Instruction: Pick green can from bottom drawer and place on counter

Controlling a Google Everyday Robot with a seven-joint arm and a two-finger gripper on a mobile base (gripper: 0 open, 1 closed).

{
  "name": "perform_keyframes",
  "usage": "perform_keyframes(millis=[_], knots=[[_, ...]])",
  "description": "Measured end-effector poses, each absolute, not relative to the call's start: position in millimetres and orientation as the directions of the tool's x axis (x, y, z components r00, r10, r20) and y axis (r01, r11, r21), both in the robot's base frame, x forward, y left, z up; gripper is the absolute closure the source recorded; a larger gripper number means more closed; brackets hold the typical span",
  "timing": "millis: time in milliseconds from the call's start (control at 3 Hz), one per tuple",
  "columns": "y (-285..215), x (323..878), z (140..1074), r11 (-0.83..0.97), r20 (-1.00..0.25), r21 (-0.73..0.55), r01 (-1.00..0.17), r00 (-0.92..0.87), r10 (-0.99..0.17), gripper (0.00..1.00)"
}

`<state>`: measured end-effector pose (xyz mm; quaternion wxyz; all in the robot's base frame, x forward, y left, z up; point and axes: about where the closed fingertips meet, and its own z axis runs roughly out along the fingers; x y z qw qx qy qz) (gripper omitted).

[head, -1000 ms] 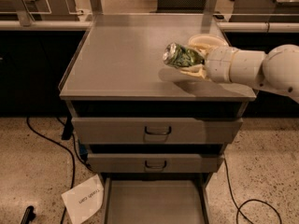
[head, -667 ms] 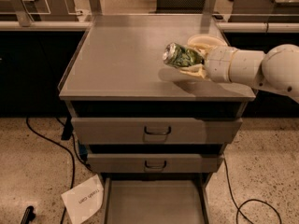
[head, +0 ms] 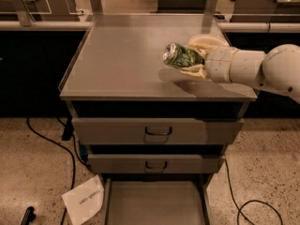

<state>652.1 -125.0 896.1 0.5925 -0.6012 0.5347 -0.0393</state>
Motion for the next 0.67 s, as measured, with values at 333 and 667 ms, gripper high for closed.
perform_keyframes(millis=[333, 667], knots=[[-125.0, 652.1, 896.1, 0.274, -0.586, -0.754, -0.596, 0.425, -0.689, 0.34], [-125.0, 652.1, 896.1, 0.274, -0.586, -0.754, -0.596, 0.425, -0.689, 0.11]])
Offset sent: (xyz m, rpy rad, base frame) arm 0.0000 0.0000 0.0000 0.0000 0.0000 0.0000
